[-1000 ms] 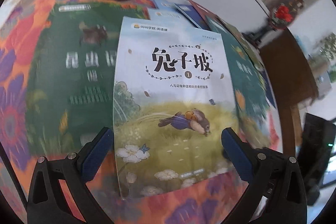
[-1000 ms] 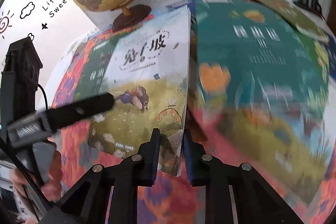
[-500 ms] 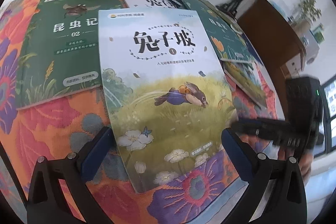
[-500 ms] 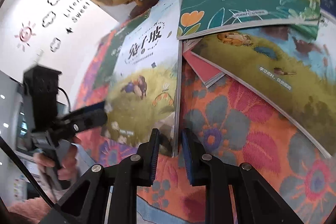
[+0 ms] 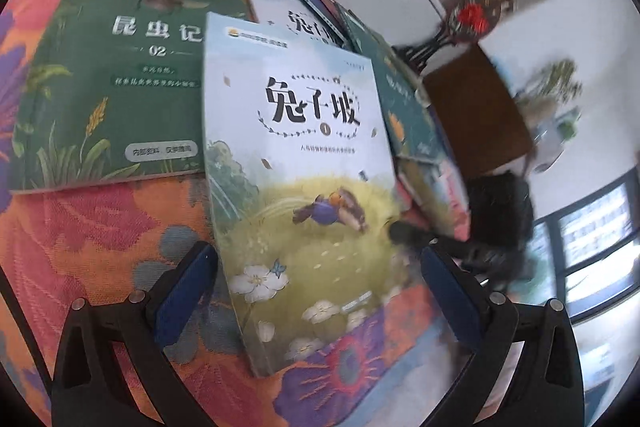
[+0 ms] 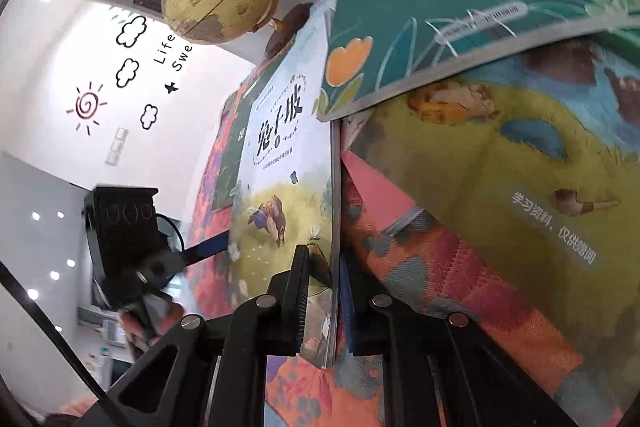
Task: Organize books
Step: 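Lift the white book with the left gripper and carry it toward the globe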
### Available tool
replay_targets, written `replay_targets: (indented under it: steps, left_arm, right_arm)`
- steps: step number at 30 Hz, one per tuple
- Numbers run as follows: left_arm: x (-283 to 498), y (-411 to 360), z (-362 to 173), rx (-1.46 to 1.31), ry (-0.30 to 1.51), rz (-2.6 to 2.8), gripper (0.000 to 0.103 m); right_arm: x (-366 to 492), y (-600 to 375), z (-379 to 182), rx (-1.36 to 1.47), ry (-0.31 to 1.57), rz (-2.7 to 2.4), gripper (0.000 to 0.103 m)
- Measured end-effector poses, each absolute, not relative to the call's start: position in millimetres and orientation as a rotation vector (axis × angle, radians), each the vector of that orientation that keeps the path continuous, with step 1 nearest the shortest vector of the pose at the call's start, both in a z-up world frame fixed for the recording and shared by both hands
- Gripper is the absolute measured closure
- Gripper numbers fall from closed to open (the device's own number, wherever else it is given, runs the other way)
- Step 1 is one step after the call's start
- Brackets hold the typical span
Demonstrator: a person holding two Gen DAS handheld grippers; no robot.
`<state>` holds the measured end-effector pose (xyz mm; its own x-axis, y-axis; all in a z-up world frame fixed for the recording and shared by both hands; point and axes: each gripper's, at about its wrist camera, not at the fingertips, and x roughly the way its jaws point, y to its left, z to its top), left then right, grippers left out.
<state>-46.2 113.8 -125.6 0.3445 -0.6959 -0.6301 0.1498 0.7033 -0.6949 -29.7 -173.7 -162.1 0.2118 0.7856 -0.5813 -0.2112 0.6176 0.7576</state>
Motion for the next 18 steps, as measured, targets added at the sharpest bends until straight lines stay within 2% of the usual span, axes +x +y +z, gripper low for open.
replay_targets:
  steps: [7, 10, 13, 14, 18]
  left_arm:
    - [-42, 89, -119, -0.416, 1.048, -0.534, 0.002]
    - [-39, 98, -122, -0.486, 1.031, -0.538, 0.003]
    - [-42, 118, -125, -0.582, 1.023, -0.488, 0.030]
    - [-43, 121, -126, -0.587, 1.022, -0.485, 0.033]
    - [-50, 117, -119, -0.505, 1.001, -0.473, 0.034]
  right_arm:
    - [-26, -172, -164, 0.584, 1.150, 0.751, 0.091]
    - [-27, -171, -164, 0.591, 1.141, 0.761, 0.091]
    - [-32, -170, -162, 0.554, 1.119, 0.754, 0.091]
    - [-35, -168, -159, 0.525, 1.102, 0.749, 0.091]
    - [-43, -159, -151, 0.444, 1.051, 0.750, 0.089]
